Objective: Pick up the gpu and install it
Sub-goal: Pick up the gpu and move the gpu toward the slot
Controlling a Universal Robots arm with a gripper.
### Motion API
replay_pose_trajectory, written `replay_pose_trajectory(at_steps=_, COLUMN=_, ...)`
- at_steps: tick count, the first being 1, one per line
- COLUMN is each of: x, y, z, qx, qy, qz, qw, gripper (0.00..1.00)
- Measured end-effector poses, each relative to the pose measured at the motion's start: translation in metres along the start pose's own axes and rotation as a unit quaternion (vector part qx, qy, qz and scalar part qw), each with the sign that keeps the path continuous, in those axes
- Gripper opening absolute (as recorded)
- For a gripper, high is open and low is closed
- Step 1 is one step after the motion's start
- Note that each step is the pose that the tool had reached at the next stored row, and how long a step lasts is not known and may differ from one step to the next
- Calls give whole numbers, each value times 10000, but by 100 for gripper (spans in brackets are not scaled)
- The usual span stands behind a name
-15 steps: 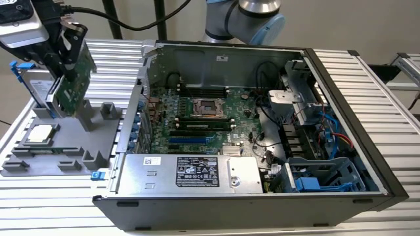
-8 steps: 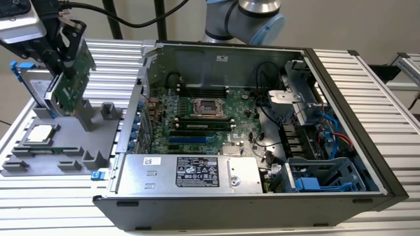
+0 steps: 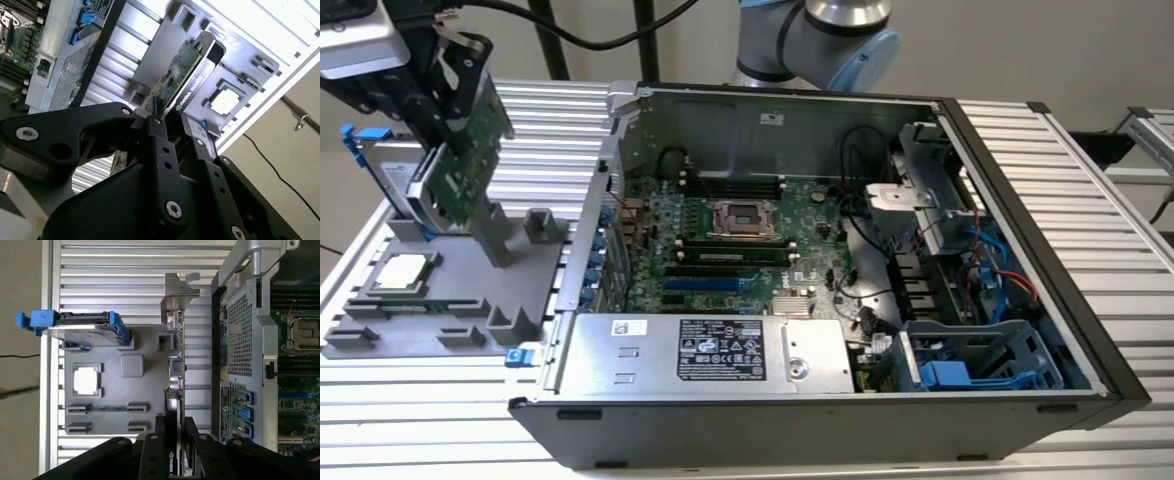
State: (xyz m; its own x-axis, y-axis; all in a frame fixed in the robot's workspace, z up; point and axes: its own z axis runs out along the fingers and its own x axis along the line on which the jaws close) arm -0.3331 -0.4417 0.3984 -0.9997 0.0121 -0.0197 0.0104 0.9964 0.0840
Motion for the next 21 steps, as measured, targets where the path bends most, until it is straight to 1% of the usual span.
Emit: replay_pose_trajectory(at_steps=21, x=-2, y=7, z=-83, qx=0, qy=0, qz=0, qw=10000, gripper=0)
